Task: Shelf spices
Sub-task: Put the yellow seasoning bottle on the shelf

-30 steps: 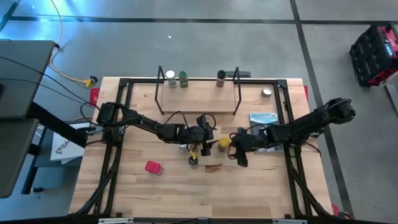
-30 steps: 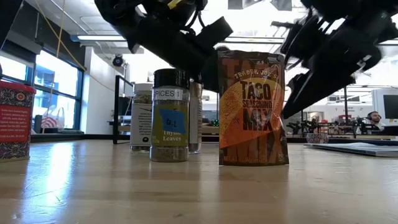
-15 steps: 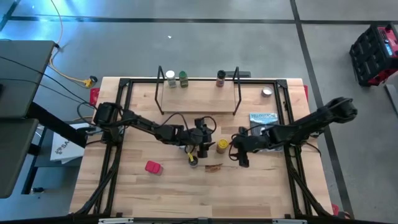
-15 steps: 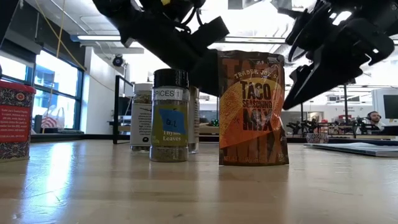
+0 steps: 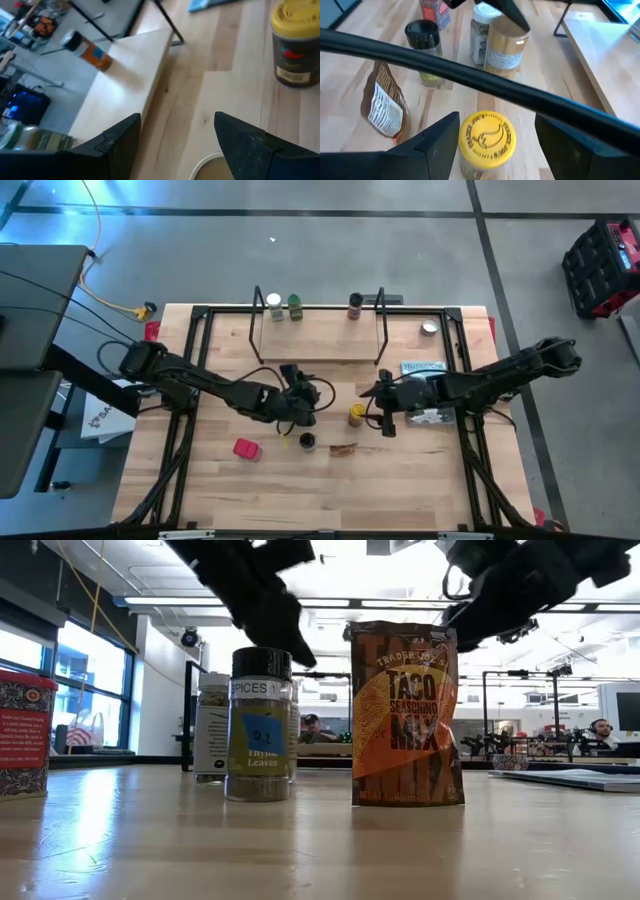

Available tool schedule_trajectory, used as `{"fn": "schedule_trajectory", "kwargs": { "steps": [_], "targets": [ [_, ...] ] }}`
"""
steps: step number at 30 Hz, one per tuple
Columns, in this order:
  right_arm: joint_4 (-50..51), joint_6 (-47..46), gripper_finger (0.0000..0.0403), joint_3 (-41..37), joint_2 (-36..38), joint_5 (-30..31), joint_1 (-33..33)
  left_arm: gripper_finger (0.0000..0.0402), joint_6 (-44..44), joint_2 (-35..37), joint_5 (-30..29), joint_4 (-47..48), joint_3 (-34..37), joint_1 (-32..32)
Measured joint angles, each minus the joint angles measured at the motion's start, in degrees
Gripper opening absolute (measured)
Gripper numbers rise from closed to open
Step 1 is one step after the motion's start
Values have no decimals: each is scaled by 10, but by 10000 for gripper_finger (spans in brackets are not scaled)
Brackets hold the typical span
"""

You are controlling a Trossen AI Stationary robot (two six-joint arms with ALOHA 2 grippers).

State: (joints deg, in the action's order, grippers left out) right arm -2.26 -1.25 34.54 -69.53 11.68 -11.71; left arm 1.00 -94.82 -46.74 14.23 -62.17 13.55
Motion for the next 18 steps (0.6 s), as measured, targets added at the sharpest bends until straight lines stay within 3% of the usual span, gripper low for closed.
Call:
{"fn": "schedule_trajectory", "kwargs": {
  "steps": [8,18],
  "targets": [
    [-44,7,265,0,-48,-76,42,248,27,12,-5,28,0,13],
    [-44,12,295,0,-70,-97,50,248,34,10,-3,31,0,12]
  ]
}}
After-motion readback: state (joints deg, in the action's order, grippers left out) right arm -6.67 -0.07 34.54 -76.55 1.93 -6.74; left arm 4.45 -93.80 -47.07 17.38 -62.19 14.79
